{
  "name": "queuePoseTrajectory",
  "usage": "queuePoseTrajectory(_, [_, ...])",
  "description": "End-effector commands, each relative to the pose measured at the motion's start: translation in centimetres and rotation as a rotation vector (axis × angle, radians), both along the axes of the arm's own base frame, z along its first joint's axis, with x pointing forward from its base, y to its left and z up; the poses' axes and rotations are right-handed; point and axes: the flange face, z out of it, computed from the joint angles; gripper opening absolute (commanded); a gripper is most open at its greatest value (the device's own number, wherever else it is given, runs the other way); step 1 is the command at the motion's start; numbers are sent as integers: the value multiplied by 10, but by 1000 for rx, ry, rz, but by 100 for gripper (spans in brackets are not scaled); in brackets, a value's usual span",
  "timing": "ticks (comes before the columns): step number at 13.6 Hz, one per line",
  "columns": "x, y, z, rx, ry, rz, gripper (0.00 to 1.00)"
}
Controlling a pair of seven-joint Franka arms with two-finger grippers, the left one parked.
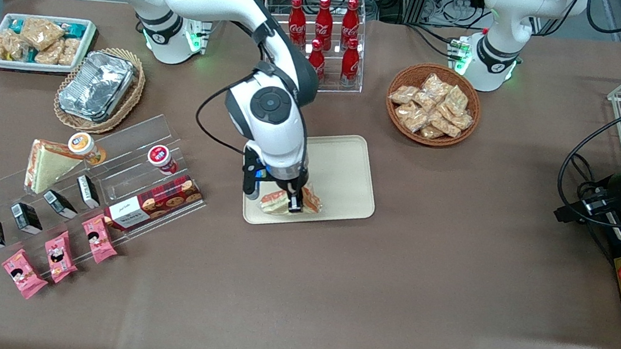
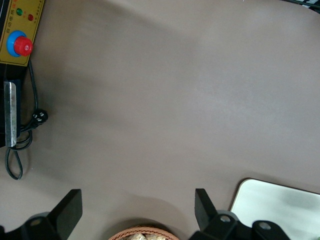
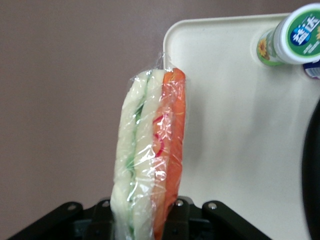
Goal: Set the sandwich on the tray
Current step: 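Carry the sandwich with the right gripper over the cream tray, then lower the sandwich onto the tray and open the right gripper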
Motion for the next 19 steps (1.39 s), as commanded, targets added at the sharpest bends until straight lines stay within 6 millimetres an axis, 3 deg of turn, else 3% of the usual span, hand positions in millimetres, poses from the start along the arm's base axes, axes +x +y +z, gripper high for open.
queuePoseTrajectory(1, [-25,14,-26,-21,-47,-18,0])
queuePoseTrajectory(4, [-41,23,-61,-31,-42,0,0])
queuePoseTrajectory(9, [-60,21,-105,-36,-68,44,0])
queuePoseTrajectory(12, [-68,29,-112,-38,-68,59,0])
queuePoseTrajectory(15, [-63,27,-114,-52,-85,73,0])
queuePoseTrajectory(16, [-62,28,-112,-43,-93,74,19])
queuePoseTrajectory(17, [-63,28,-114,-45,-91,72,47])
queuePoseTrajectory(19, [-60,26,-114,-45,-90,67,83])
